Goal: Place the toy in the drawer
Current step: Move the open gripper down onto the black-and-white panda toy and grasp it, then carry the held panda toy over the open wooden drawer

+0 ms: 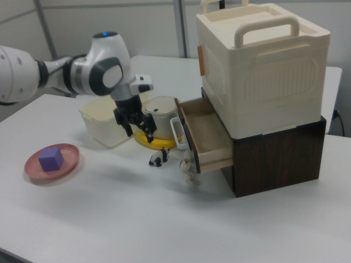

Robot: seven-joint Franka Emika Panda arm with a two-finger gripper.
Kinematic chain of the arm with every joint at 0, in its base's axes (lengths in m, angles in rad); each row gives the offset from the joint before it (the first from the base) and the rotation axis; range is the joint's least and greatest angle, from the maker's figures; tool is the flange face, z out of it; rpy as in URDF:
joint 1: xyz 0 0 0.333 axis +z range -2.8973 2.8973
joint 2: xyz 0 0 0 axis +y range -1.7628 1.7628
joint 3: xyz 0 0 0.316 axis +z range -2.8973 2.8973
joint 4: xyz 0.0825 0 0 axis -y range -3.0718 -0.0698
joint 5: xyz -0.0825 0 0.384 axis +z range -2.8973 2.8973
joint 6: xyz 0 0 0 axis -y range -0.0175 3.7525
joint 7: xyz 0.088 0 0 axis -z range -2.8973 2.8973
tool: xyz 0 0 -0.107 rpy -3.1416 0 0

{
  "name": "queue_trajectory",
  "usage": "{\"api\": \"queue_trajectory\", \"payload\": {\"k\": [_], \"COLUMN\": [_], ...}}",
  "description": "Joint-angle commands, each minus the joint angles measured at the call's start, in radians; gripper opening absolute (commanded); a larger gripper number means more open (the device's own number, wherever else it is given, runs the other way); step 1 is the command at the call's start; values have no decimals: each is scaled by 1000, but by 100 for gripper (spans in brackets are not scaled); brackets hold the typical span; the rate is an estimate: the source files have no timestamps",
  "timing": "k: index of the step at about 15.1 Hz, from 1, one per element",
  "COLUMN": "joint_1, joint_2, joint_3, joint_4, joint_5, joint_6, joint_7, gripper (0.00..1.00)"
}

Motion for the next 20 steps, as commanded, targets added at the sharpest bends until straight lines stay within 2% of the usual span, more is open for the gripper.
{"api": "queue_trajectory", "payload": {"k": [1, 4, 6, 8, 9, 10, 11, 12, 13, 15, 16, 18, 20], "joint_1": [25, 25, 25, 27, 27, 25, 27, 27, 31, 45, 50, 60, 62], "joint_2": [67, 125, 163, 196, 200, 205, 206, 205, 200, 150, 113, 50, 0], "joint_3": [-29, -29, -31, -29, -29, -29, -29, -29, -29, -28, -28, -23, -31], "joint_4": [-17, -17, -11, -8, -9, -9, -9, -9, -9, -21, -34, -31, 4], "joint_5": [-59, -97, -135, -171, -181, -181, -181, -181, -178, -177, -174, -140, 28], "joint_6": [109, 184, 232, 284, 300, 303, 303, 303, 300, 280, 230, 72, -80], "joint_7": [35, 117, 198, 280, 294, 294, 294, 295, 297, 285, 265, 141, -35], "gripper": [96, 96, 92, 82, 70, 54, 26, 7, 0, 0, 0, 0, 0]}}
